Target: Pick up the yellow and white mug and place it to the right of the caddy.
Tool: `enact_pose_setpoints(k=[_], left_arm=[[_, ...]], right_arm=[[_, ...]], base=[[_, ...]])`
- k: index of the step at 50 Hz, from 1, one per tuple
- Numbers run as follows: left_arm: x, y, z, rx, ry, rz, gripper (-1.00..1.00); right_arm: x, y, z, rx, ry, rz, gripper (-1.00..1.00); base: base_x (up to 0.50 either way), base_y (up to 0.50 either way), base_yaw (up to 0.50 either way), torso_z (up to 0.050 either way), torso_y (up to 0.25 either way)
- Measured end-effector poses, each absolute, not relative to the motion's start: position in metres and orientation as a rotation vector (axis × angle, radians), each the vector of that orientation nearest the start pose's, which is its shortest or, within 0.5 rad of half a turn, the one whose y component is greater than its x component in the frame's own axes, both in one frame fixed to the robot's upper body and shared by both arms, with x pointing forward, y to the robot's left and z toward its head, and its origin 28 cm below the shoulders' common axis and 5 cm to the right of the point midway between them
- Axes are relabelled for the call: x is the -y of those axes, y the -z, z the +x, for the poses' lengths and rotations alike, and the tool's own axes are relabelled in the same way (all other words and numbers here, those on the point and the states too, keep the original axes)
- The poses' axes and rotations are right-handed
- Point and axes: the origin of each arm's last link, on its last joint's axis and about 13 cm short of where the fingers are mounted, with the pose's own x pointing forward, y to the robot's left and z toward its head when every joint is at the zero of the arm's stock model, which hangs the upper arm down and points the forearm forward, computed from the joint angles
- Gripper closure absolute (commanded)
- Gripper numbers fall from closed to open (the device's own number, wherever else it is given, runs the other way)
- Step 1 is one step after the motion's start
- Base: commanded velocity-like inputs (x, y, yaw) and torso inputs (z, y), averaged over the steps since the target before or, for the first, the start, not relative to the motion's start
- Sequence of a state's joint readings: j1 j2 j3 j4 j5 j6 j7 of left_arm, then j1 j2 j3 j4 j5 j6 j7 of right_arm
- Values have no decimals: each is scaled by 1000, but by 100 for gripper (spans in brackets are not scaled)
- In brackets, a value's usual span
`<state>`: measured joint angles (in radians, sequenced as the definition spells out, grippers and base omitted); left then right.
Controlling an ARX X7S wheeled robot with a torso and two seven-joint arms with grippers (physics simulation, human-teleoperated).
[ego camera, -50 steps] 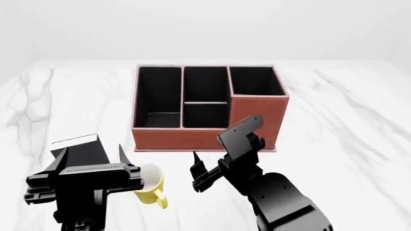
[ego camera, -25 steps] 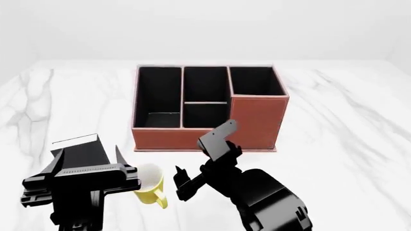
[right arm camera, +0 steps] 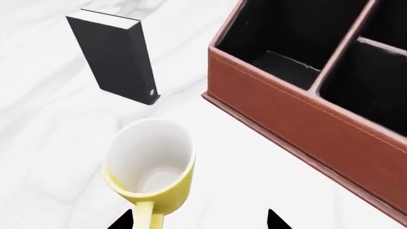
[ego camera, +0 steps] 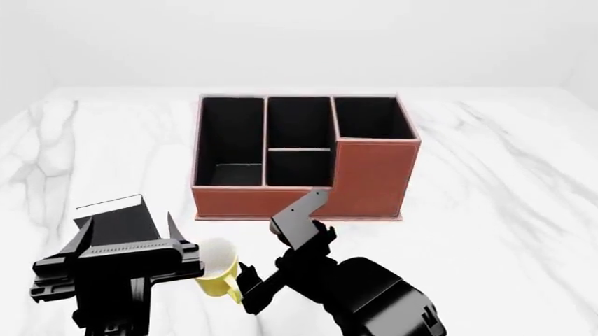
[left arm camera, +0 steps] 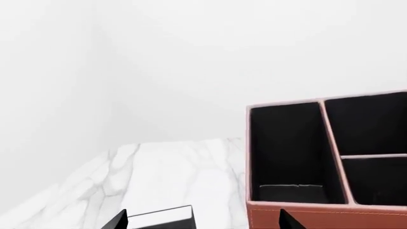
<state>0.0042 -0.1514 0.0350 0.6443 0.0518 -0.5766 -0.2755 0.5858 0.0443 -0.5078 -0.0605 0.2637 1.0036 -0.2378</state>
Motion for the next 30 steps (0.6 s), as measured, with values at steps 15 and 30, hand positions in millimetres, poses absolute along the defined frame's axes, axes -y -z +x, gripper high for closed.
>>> enact_pose_setpoints(k=[15,30], left_arm=[[-229,-106,191,86,-267,178,-100],[-230,-104,191,81,-265,173,-100]], right_arm=[[6,-93,284,-485,-788,-158,-100],[-4,-78,296,-540,-802,-171,-100]], base=[[0,0,0,0,0],[0,0,0,0,0]])
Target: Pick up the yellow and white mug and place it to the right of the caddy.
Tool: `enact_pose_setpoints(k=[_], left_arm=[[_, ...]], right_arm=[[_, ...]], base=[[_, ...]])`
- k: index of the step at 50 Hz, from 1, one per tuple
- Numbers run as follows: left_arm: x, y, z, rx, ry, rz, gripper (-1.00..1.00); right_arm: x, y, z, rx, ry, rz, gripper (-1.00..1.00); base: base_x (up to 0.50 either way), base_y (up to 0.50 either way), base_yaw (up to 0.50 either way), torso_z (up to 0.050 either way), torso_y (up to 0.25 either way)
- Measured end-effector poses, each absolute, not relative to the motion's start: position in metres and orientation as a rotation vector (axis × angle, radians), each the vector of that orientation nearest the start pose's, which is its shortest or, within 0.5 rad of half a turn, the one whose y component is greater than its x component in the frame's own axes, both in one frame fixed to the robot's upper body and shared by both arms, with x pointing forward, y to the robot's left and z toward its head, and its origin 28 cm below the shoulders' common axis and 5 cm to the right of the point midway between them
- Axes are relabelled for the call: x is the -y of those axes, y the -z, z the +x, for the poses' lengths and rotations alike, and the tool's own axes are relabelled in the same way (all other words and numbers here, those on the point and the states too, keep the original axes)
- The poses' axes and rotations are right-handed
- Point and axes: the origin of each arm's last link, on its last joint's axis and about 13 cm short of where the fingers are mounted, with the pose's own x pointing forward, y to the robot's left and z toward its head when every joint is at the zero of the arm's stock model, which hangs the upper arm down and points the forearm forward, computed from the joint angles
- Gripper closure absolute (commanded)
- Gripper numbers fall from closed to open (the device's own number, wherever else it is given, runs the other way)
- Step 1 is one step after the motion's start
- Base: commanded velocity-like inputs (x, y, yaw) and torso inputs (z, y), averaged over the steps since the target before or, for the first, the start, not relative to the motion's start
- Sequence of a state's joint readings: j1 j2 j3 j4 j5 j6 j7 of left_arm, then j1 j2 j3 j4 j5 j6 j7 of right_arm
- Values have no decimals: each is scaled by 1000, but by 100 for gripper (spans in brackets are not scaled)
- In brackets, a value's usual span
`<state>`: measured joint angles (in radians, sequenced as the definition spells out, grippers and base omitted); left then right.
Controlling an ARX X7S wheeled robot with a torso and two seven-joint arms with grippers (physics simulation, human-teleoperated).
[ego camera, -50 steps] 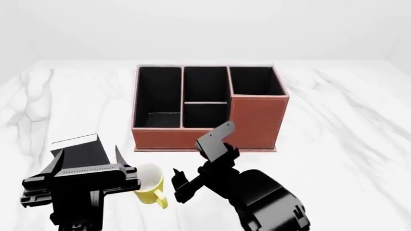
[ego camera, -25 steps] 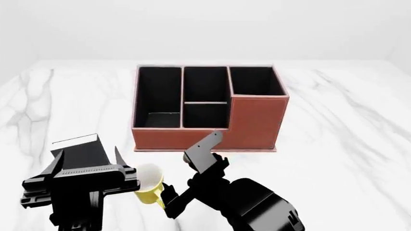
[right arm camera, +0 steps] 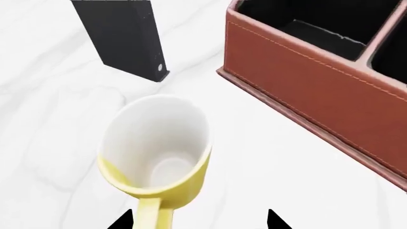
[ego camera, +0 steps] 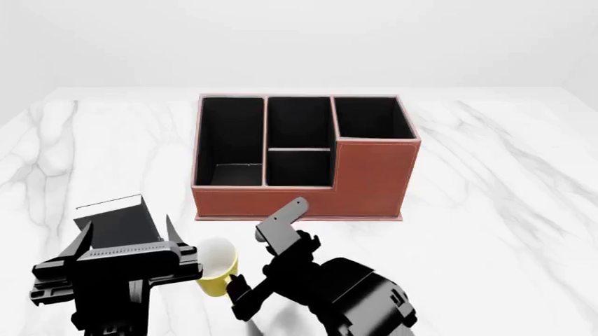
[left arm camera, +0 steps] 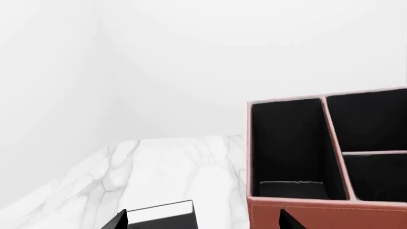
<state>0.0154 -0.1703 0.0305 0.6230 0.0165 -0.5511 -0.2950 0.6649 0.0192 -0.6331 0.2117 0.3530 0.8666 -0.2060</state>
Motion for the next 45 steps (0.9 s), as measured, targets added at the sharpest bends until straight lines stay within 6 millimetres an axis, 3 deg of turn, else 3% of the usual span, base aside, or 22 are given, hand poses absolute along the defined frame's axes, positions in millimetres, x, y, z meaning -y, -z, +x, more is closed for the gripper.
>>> enact_pose_setpoints(k=[40,41,45], left_arm=[[-232,-100,190,76,-260,163,-100],[-232,-100,190,76,-260,163,-100],[-233,-100,190,76,-260,163,-100]], right_arm=[[-26,-37,306,-688,-875,-190,-100],[-26,-36,306,-693,-875,-189,100],[-24,-33,306,-706,-870,-186,100]], base=[[0,0,0,0,0],[0,0,0,0,0],[0,0,0,0,0]])
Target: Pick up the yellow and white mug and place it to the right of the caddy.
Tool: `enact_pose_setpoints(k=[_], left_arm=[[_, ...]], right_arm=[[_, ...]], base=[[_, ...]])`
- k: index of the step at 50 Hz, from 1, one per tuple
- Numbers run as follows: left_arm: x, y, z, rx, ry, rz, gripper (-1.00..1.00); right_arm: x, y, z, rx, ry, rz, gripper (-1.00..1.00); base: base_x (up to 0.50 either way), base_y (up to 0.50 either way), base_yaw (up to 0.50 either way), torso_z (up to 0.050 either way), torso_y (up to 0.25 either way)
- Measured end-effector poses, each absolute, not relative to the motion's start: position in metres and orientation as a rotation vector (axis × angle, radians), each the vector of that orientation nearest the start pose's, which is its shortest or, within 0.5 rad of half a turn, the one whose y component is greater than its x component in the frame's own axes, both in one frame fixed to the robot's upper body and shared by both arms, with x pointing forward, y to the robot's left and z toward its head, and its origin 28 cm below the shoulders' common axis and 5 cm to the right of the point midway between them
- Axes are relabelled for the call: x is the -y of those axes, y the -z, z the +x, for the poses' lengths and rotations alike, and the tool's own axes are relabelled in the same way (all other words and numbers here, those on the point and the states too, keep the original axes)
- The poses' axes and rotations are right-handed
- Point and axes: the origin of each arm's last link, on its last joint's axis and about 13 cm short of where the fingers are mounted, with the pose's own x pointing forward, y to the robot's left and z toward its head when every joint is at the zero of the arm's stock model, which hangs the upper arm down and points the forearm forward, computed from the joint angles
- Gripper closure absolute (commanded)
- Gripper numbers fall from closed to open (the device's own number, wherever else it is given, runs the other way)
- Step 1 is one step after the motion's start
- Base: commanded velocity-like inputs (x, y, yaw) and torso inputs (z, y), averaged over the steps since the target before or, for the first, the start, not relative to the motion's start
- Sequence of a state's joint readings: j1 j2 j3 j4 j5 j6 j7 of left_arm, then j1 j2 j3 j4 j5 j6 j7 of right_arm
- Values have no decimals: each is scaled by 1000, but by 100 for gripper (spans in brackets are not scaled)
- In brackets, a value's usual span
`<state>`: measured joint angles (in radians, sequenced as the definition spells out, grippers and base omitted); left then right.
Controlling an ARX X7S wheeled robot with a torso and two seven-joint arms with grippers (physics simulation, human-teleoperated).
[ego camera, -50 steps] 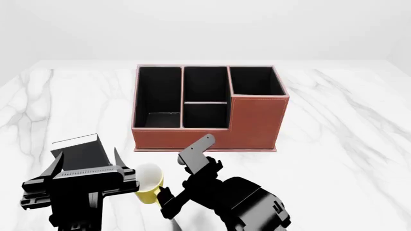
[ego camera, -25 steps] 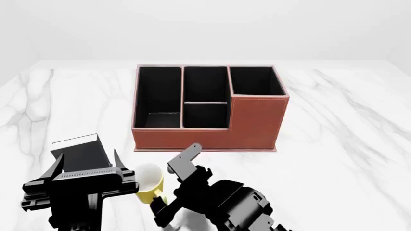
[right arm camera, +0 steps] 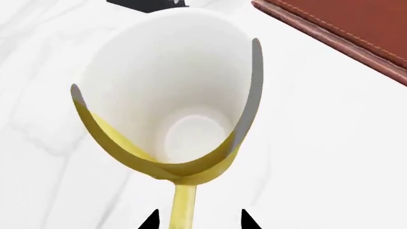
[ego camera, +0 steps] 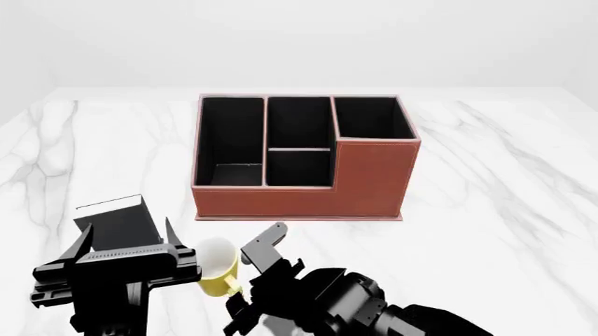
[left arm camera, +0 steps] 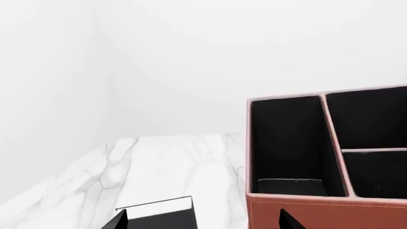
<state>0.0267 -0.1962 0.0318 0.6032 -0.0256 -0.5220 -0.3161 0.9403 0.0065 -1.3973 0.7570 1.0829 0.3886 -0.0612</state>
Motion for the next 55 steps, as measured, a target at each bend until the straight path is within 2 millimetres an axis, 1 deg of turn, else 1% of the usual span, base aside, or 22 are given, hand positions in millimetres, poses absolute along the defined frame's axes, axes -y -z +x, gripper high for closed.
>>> enact_pose_setpoints(k=[7,15,26,39,55], left_arm=[[-232,-100,190,76,-259,164,-100],[-232,-100,190,77,-258,165,-100],[-232,-100,189,79,-257,166,-100],[-232,-101,188,82,-256,167,-100],[-231,-102,188,86,-257,168,-100]], right_arm=[[-27,-32,304,-726,-889,-141,100],[-25,-34,305,-704,-851,-159,100],[-17,-49,302,-633,-789,-192,100],[-8,-67,293,-569,-747,-199,100],[10,-80,282,-539,-705,-198,100]], base=[[0,0,0,0,0],[0,0,0,0,0],[0,0,0,0,0],[0,0,0,0,0],[0,0,0,0,0]])
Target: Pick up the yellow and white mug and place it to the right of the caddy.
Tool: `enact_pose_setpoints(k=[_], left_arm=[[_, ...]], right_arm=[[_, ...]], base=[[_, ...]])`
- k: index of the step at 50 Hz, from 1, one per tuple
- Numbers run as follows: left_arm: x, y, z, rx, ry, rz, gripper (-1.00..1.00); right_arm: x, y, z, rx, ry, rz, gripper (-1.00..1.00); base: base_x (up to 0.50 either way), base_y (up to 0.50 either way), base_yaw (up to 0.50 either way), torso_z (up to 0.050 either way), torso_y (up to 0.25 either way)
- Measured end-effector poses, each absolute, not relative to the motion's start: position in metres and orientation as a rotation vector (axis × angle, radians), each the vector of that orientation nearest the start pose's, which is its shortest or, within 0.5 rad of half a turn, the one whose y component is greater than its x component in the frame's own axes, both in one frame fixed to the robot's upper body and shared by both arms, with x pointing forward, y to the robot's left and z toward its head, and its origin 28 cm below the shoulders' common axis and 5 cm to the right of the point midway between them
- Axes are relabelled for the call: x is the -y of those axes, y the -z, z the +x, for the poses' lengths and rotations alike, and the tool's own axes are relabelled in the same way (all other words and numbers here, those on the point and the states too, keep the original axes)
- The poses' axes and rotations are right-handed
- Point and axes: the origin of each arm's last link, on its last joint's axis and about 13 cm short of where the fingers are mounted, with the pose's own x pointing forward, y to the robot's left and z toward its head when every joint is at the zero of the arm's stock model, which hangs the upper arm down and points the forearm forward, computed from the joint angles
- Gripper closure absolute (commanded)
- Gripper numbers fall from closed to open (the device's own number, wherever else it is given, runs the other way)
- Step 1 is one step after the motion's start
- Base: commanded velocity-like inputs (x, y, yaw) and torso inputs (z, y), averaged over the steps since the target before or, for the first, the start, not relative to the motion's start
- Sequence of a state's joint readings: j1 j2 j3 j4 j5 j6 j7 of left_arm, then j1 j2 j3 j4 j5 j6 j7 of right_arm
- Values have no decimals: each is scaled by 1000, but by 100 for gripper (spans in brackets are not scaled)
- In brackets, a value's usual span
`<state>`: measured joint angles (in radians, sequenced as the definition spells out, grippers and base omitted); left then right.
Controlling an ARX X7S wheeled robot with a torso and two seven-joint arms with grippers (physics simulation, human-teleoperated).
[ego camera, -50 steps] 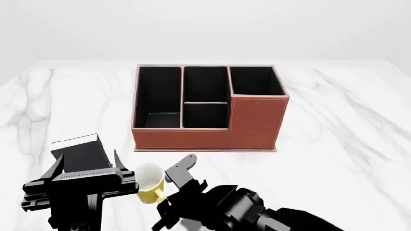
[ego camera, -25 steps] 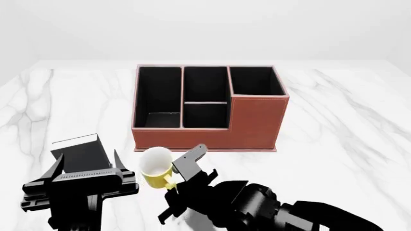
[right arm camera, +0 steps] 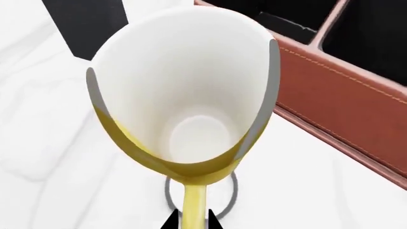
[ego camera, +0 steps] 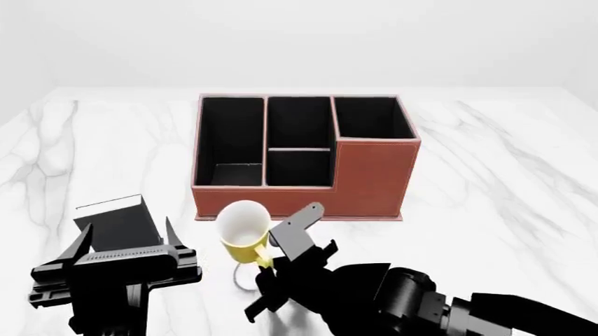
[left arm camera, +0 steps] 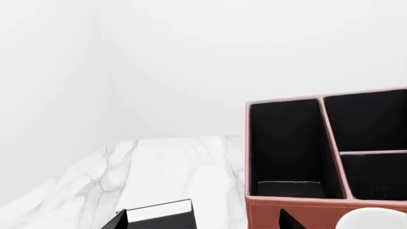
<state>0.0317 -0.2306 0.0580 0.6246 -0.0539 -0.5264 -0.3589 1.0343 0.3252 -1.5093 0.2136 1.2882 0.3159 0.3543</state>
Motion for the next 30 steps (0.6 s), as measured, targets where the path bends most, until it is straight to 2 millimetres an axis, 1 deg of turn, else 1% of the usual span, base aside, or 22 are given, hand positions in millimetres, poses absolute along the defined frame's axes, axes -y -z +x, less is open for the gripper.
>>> enact_pose_setpoints(k=[30], left_arm=[[-230,-104,189,89,-253,171,-100]], right_arm=[[57,-101,275,-493,-527,-157,100]], base=[[0,0,0,0,0]])
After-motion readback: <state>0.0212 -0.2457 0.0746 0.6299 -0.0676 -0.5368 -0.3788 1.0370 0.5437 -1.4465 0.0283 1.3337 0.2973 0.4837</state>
